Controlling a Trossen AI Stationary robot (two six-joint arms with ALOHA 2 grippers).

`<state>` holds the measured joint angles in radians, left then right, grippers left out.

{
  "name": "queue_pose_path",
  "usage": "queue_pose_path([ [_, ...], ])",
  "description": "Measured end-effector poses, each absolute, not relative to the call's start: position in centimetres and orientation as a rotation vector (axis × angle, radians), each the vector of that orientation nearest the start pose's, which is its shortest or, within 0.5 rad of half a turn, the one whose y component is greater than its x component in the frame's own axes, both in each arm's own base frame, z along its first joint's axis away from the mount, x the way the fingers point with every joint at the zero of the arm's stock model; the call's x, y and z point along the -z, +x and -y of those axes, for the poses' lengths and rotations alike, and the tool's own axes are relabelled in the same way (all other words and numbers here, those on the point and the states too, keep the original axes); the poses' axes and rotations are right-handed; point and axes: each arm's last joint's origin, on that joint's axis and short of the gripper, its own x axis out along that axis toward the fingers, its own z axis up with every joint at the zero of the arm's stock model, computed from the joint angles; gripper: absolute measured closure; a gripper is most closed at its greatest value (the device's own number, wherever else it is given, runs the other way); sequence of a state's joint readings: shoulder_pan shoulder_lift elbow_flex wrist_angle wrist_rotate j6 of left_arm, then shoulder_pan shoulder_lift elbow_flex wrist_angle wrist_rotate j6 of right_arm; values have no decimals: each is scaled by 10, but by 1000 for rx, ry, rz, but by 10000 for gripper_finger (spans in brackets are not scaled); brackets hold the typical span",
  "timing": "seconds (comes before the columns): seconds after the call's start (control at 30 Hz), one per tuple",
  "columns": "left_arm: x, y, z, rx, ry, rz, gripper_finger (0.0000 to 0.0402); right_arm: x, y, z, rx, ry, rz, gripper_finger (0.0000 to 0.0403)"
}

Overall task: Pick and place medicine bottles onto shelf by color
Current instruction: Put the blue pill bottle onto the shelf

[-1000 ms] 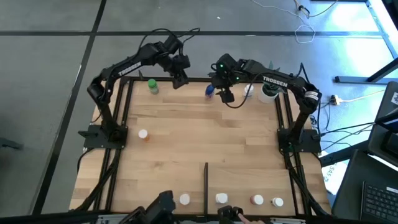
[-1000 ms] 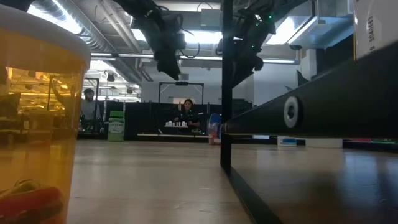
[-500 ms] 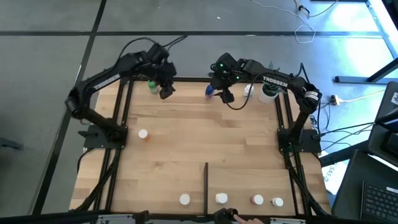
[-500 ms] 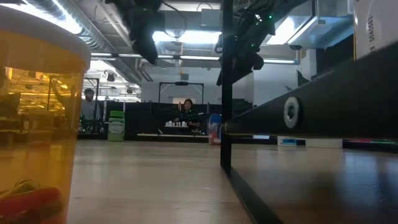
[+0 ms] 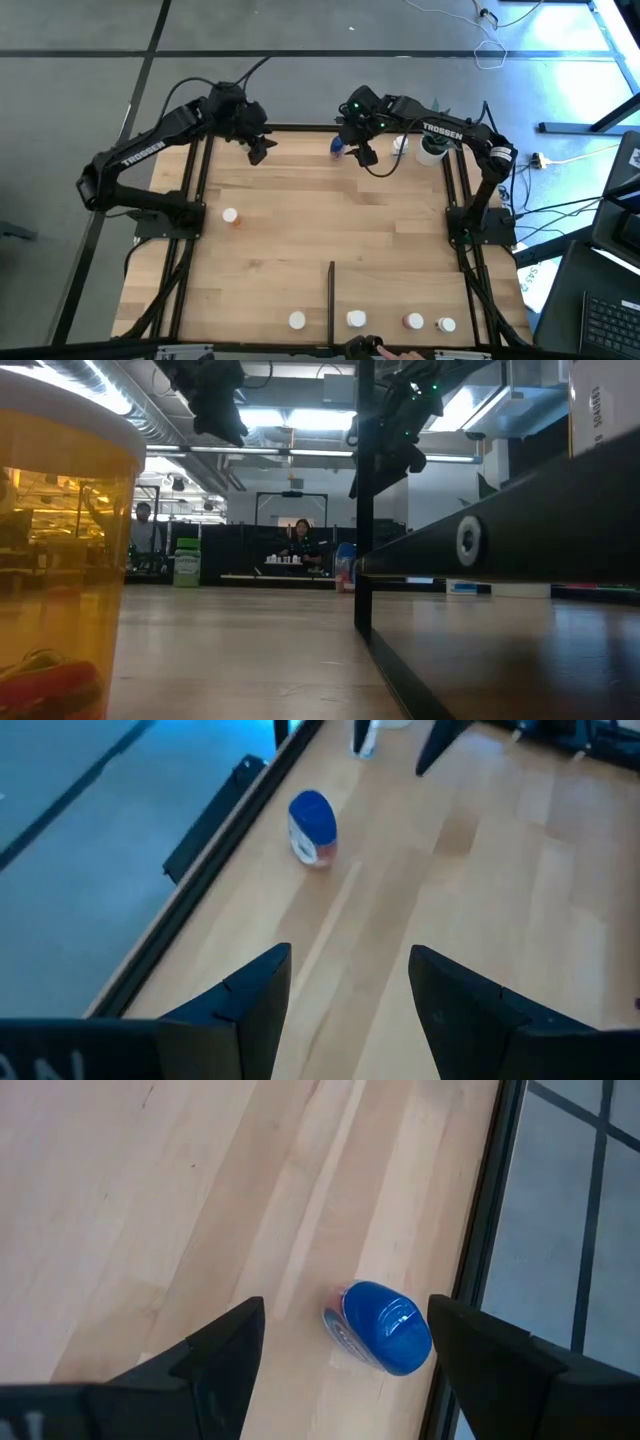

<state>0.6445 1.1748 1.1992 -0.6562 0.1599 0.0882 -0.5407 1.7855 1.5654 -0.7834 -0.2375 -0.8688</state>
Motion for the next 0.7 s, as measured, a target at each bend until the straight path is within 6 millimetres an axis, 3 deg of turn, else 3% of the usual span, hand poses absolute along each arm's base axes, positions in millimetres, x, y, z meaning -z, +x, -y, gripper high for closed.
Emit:
queue_pose_path([
  [0.7, -356, 193, -142, -512, -145, -620, 204, -287, 331, 191, -132, -428, -948, 121],
])
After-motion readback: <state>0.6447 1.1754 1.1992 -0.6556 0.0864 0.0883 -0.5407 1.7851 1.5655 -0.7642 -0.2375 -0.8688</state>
